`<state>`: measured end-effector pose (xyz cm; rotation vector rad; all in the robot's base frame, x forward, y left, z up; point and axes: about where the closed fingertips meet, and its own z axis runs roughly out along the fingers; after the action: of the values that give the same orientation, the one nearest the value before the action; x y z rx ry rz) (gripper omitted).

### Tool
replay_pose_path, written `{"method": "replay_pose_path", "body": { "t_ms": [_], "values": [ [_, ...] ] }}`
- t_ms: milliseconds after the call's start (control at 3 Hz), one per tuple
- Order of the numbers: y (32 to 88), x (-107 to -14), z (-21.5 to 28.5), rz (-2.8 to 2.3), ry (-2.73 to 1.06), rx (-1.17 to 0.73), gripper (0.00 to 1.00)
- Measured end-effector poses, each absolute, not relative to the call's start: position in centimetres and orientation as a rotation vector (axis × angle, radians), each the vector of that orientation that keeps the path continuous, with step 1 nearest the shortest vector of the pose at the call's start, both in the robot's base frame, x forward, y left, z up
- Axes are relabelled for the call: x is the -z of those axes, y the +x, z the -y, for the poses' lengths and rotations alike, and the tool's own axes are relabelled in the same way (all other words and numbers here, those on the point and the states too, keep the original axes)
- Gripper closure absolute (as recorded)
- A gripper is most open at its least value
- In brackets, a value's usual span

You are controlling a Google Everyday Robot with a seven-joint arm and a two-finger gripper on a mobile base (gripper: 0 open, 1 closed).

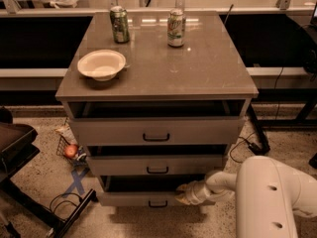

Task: Open bottom drawer

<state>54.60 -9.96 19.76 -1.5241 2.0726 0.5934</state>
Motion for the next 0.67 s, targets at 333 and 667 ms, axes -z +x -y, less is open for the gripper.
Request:
{"method": "replay_pose_path", "body": {
  "t_ms": [333,667],
  "values": [
    [52.49,-21.16,10.71,-2.075,-1.514,-0.559,1.0],
    [52.43,-21.13,10.67,-2.076,-1.515,-0.56,1.0]
  ]
}}
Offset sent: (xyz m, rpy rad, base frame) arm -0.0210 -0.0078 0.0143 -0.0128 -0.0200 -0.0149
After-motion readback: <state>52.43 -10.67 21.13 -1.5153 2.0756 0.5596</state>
